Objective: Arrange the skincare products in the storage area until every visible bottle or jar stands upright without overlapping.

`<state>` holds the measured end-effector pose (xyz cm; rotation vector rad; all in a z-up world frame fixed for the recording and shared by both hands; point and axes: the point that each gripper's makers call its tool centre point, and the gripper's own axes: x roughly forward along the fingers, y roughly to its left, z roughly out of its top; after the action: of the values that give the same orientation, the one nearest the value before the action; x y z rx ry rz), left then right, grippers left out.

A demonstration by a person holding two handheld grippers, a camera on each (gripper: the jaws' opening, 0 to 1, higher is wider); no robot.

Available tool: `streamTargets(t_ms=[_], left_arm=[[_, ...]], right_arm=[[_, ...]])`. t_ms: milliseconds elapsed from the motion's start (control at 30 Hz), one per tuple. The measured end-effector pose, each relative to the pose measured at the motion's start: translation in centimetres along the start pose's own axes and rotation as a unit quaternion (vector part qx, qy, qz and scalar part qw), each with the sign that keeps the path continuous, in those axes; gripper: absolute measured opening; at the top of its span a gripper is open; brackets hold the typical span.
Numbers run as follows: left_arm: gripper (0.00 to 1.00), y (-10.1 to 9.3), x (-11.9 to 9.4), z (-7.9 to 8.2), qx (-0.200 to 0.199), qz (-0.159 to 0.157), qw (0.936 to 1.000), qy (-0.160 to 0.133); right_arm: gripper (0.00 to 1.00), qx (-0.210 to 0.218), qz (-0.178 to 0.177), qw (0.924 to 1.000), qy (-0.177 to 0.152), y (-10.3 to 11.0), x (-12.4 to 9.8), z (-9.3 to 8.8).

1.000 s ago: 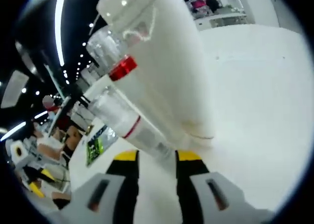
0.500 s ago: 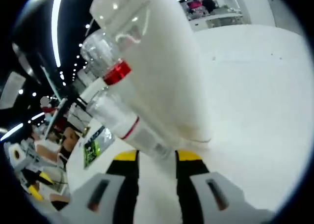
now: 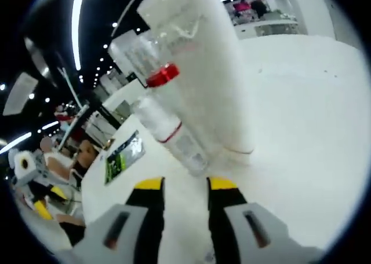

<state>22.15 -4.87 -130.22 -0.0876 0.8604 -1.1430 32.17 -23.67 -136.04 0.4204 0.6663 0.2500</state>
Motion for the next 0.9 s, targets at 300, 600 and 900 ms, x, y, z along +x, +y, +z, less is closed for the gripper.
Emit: streamTargets(t_ms=[300,600,900], left_arm=[[0.33,-2.2,2.5,0.4,-0.017,-0.047,0.9987,-0.004],[0.34,-4.0,3.5,1.1,-0.03,-0.089,0.9956,-0.006],[0.33,-3.1,4.4,2.0,-0.044,-0.101,0.9939,-0.007]], right_arm=[[0.26,0.024,0.009,0.9997,-0.003,3.2,-4.0,-2.2],[0.28,0.028,-0.007,0.9994,0.019,5.5,-7.1,-4.4],[0.29,0.032,-0.03,0.9984,0.035,5.9,-8.7,-5.7]])
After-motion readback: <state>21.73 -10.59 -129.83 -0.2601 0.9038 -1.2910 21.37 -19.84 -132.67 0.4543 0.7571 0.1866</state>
